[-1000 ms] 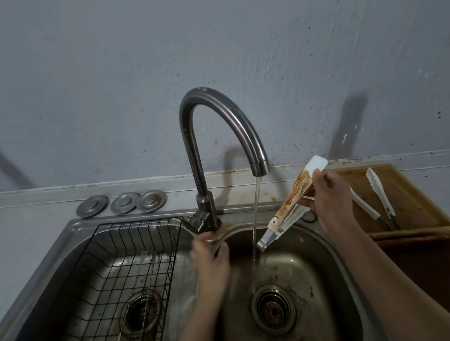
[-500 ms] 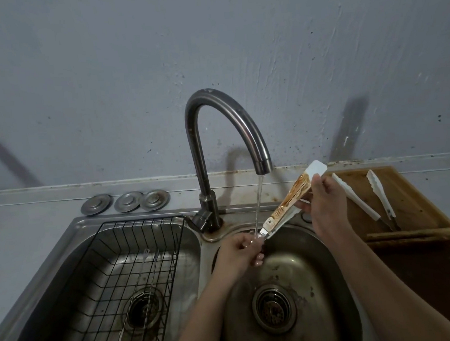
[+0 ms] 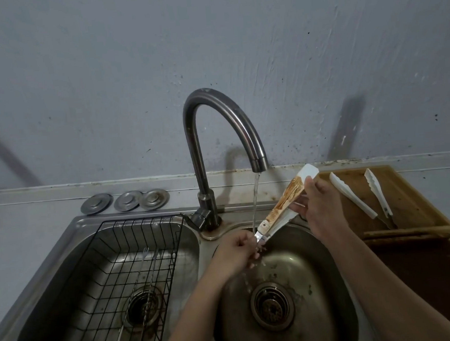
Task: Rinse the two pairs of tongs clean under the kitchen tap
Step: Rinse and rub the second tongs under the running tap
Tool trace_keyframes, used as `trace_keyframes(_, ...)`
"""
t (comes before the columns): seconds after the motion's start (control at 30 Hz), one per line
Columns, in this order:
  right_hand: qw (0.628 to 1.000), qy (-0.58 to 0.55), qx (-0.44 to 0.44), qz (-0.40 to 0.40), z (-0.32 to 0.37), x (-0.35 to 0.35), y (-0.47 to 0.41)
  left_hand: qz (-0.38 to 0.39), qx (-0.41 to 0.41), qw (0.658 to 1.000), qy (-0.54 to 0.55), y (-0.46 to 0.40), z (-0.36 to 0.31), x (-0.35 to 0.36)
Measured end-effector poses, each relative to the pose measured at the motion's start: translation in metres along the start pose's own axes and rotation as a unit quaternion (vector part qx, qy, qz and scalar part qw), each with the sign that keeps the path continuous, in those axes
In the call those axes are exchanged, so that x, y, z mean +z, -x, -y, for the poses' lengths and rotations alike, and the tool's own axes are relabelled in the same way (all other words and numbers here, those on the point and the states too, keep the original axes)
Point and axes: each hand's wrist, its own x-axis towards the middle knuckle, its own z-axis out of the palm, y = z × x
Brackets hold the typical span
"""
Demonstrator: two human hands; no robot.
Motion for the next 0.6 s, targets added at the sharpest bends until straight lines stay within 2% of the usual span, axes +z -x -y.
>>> trace_keyframes(0.13, 0.993, -0.033, 0.068, 0.092, -0.009, -0.001, 0.010, -0.026, -0.022, 0.999, 0.024, 0.003, 0.003, -0.006)
trace_keyframes(0.27, 0.983, -0.018, 0.128, 0.131, -0.037, 0.010, 0.030, -0.050, -0.039, 0.998, -0.029, 0.001, 0.010, -0.011)
trace_keyframes(0.33, 0.980, -0.002, 0.117, 0.160, -0.051, 0.017, 0.043, -0.058, -0.038, 0.996, -0.060, 0.000, 0.013, -0.011)
trace_keyframes(0.4, 0.981, 0.052, 0.081, 0.170, -0.062, 0.023, 0.054, -0.050, -0.039, 0.995, -0.077, -0.001, 0.018, -0.010)
trace_keyframes(0.47, 0.983, 0.058, 0.068, 0.161, -0.070, 0.027, 0.058, -0.035, -0.051, 0.993, -0.097, -0.001, 0.022, -0.010)
trace_keyframes(0.6, 0.980, -0.032, 0.149, 0.132, -0.075, 0.031, 0.054, -0.016, -0.080, 0.993, -0.087, 0.001, 0.022, -0.016)
